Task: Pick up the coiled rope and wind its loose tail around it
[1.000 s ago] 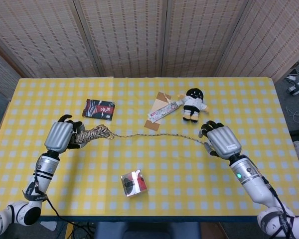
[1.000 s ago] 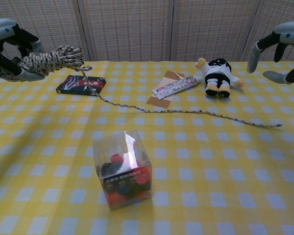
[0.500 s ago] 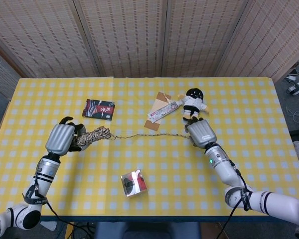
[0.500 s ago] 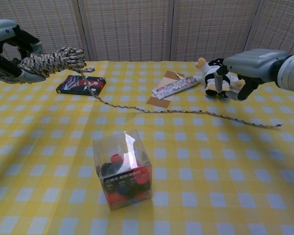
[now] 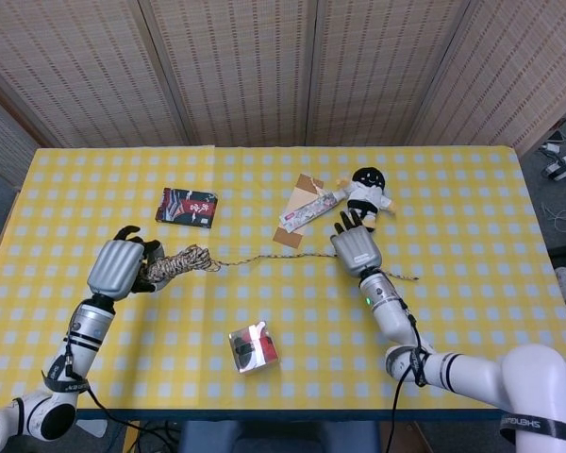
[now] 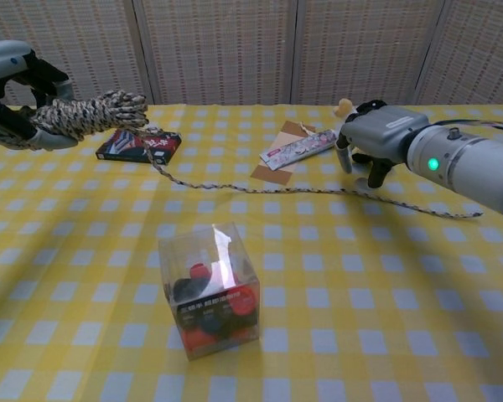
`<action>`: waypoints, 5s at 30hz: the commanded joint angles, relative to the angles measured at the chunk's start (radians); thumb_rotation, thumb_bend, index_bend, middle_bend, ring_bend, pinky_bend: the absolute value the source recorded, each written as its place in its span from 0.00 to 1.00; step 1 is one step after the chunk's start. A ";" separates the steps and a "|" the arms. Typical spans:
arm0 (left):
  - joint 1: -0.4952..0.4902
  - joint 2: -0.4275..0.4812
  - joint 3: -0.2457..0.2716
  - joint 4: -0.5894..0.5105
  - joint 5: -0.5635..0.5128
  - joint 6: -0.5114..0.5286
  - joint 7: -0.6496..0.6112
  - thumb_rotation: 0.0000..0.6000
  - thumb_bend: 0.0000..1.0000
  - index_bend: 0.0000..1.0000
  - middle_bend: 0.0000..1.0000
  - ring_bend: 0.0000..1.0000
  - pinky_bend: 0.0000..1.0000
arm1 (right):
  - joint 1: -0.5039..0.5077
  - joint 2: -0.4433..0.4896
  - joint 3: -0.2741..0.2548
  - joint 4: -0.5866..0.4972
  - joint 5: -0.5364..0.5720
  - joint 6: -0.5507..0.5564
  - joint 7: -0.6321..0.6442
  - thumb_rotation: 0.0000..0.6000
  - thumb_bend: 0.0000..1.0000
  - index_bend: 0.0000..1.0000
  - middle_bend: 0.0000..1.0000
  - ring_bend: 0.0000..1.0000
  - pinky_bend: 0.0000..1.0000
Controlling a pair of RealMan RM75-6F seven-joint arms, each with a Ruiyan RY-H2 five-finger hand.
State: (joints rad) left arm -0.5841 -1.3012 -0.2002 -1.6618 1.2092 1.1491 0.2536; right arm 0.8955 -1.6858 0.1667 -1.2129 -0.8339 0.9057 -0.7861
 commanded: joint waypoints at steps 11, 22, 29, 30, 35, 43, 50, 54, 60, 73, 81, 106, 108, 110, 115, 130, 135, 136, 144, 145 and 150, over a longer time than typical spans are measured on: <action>0.007 0.004 0.012 0.002 0.000 -0.002 -0.008 0.84 0.29 0.75 0.72 0.51 0.18 | 0.027 -0.158 0.006 0.229 -0.045 -0.022 0.052 1.00 0.28 0.49 0.18 0.00 0.00; 0.007 0.000 0.019 0.008 0.001 -0.009 -0.012 0.84 0.29 0.75 0.72 0.51 0.16 | 0.012 -0.208 0.013 0.307 -0.092 0.000 0.084 1.00 0.27 0.49 0.09 0.00 0.00; 0.006 -0.006 0.021 0.012 -0.001 -0.012 -0.012 0.83 0.29 0.75 0.72 0.51 0.15 | 0.010 -0.232 0.020 0.360 -0.107 -0.022 0.093 1.00 0.27 0.50 0.09 0.00 0.00; 0.006 -0.007 0.021 0.013 -0.001 -0.013 -0.011 0.83 0.29 0.75 0.72 0.51 0.15 | 0.009 -0.234 0.023 0.363 -0.106 -0.026 0.094 1.00 0.27 0.50 0.09 0.00 0.00; 0.007 -0.011 0.023 0.021 -0.003 -0.015 -0.016 0.83 0.29 0.75 0.72 0.51 0.15 | 0.009 -0.240 0.030 0.379 -0.111 -0.040 0.088 1.00 0.28 0.52 0.09 0.00 0.00; 0.006 -0.016 0.022 0.032 -0.001 -0.017 -0.024 0.83 0.29 0.75 0.72 0.51 0.15 | 0.008 -0.247 0.039 0.394 -0.110 -0.058 0.070 1.00 0.29 0.55 0.09 0.00 0.00; 0.008 -0.015 0.020 0.037 0.000 -0.014 -0.032 0.83 0.29 0.75 0.72 0.51 0.15 | 0.008 -0.252 0.047 0.402 -0.110 -0.068 0.059 1.00 0.31 0.55 0.10 0.00 0.00; 0.010 -0.012 0.020 0.038 0.001 -0.012 -0.035 0.83 0.29 0.75 0.72 0.51 0.15 | 0.011 -0.256 0.053 0.409 -0.106 -0.075 0.050 1.00 0.33 0.55 0.10 0.00 0.00; 0.012 -0.009 0.016 0.042 0.000 -0.010 -0.041 0.83 0.29 0.75 0.72 0.51 0.15 | 0.014 -0.263 0.059 0.421 -0.109 -0.084 0.053 1.00 0.37 0.58 0.11 0.00 0.00; 0.021 0.013 -0.014 0.036 -0.024 0.008 -0.073 0.83 0.29 0.75 0.72 0.51 0.15 | -0.020 -0.163 0.071 0.247 -0.138 -0.032 0.083 1.00 0.41 0.60 0.12 0.00 0.00; 0.007 0.019 -0.074 0.038 -0.102 0.006 -0.082 0.86 0.29 0.76 0.73 0.51 0.15 | -0.059 0.014 0.062 -0.061 -0.216 0.051 0.099 1.00 0.42 0.60 0.13 0.00 0.00; -0.182 -0.166 -0.192 0.082 -0.403 0.027 0.170 0.85 0.29 0.76 0.73 0.51 0.14 | 0.140 0.223 0.217 -0.570 -0.165 0.074 -0.047 1.00 0.43 0.61 0.13 0.00 0.00; -0.191 -0.182 -0.190 0.084 -0.393 0.028 0.167 0.86 0.29 0.76 0.74 0.51 0.14 | 0.171 0.212 0.233 -0.559 -0.130 0.079 -0.066 1.00 0.43 0.61 0.13 0.00 0.00; -0.197 -0.192 -0.187 0.084 -0.378 0.031 0.162 0.87 0.29 0.76 0.74 0.51 0.14 | 0.197 0.203 0.248 -0.546 -0.100 0.086 -0.083 1.00 0.43 0.61 0.13 0.00 0.00; -0.209 -0.221 -0.166 0.091 -0.312 0.040 0.144 0.89 0.29 0.76 0.74 0.51 0.14 | 0.264 0.177 0.280 -0.495 -0.018 0.099 -0.104 1.00 0.43 0.61 0.13 0.00 0.00; -0.207 -0.250 -0.112 0.104 -0.091 0.016 -0.048 0.82 0.29 0.76 0.74 0.51 0.09 | 0.372 0.147 0.278 -0.351 0.129 0.131 -0.130 1.00 0.43 0.61 0.13 0.00 0.00; -0.193 -0.250 -0.107 0.116 -0.013 0.040 -0.143 0.79 0.29 0.76 0.74 0.51 0.09 | 0.376 0.152 0.270 -0.318 0.143 0.146 -0.111 1.00 0.43 0.61 0.13 0.00 0.00; -0.190 -0.249 -0.107 0.117 0.000 0.043 -0.165 0.79 0.29 0.76 0.74 0.51 0.09 | 0.376 0.155 0.268 -0.314 0.149 0.147 -0.109 1.00 0.43 0.61 0.13 0.00 0.00; -0.156 -0.223 -0.094 0.111 0.105 0.091 -0.301 0.81 0.29 0.76 0.74 0.51 0.09 | 0.343 0.183 0.239 -0.290 0.154 0.138 -0.040 1.00 0.43 0.61 0.14 0.00 0.00; -0.151 -0.220 -0.093 0.107 0.112 0.095 -0.316 0.80 0.29 0.76 0.74 0.51 0.09 | 0.337 0.189 0.235 -0.289 0.152 0.136 -0.030 1.00 0.43 0.61 0.14 0.00 0.00; -0.135 -0.200 -0.100 0.068 0.133 0.105 -0.394 0.83 0.29 0.76 0.74 0.51 0.09 | 0.302 0.213 0.218 -0.276 0.140 0.126 0.033 1.00 0.43 0.61 0.14 0.00 0.00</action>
State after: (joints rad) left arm -0.7275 -1.5102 -0.2975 -1.5794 1.3321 1.2474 -0.1228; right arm 1.2099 -1.4826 0.3916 -1.4947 -0.6887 1.0365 -0.7698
